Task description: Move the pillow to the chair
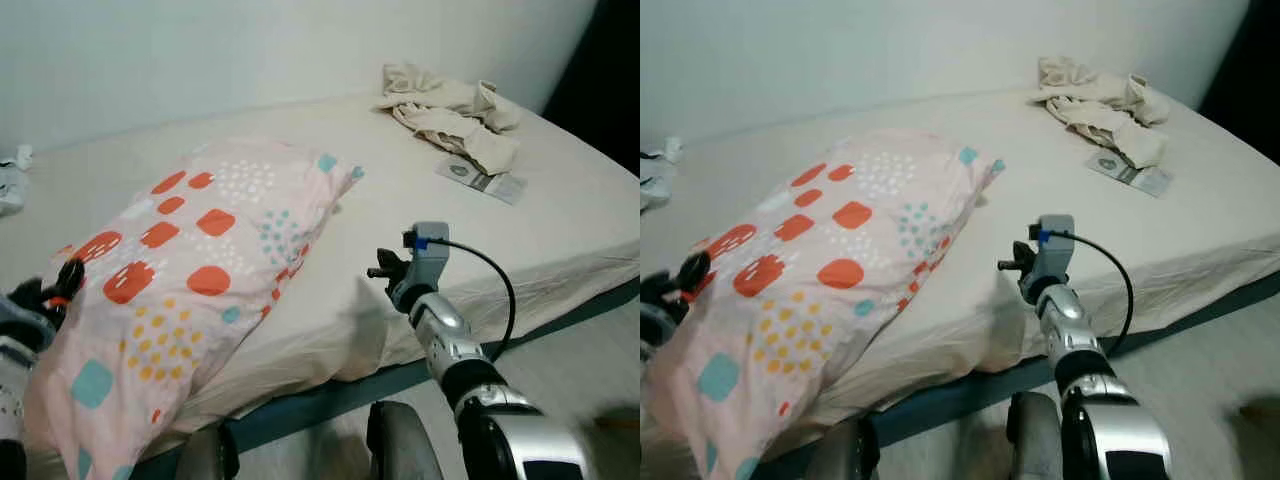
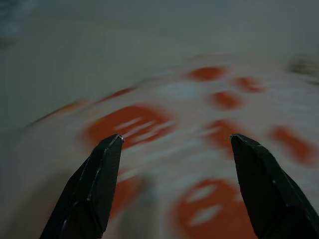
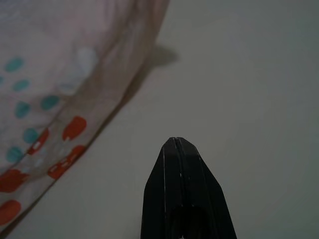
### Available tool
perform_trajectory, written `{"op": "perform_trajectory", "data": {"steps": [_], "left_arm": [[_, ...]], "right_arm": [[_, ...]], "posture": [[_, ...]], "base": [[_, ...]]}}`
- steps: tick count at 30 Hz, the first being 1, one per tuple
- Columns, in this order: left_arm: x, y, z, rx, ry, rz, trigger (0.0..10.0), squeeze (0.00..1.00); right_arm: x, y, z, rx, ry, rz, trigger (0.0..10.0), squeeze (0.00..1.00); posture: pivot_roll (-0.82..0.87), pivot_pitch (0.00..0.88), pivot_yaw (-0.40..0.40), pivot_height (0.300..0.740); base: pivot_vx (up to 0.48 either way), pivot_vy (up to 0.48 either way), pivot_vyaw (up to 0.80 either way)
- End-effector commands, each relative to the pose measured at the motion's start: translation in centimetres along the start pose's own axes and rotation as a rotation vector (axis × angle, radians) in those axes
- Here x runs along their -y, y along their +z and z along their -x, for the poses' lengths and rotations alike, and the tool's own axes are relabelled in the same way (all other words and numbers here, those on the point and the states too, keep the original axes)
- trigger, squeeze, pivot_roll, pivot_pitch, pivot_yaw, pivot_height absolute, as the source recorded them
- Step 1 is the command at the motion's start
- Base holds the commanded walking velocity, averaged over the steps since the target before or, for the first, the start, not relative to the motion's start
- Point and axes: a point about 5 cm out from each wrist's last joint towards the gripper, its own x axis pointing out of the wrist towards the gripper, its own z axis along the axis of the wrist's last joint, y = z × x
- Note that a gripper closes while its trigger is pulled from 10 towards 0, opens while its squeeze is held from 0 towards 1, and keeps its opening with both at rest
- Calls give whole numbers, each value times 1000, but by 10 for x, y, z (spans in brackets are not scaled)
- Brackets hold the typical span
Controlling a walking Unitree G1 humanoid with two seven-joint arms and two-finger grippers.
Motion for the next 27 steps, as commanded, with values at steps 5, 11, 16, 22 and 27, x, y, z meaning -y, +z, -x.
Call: {"op": "perform_trajectory", "data": {"steps": [5,11,16,22,27], "left_arm": [[46,-3,-1,26,-110,27,10000,0],[64,-4,9,26,-145,33,10000,0],[69,-6,19,12,-173,36,10000,0],[76,-7,31,-16,-211,35,10000,0],[79,-8,35,-33,-217,26,10000,0]], "right_arm": [[-23,11,-13,-43,98,-114,10000,1000],[-31,30,-19,17,123,-194,10000,1000],[-38,42,-22,64,173,-235,10000,1000],[-53,60,-25,129,300,-315,10000,1000],[-70,64,-26,112,415,-372,10000,1000]], "posture": [[125,303,-77,566],[173,346,-98,566],[183,367,-107,566],[197,375,-103,566],[216,378,-100,566]], "base": [[0,0,0],[0,0,0],[0,0,0],[0,0,0],[0,0,0]]}}
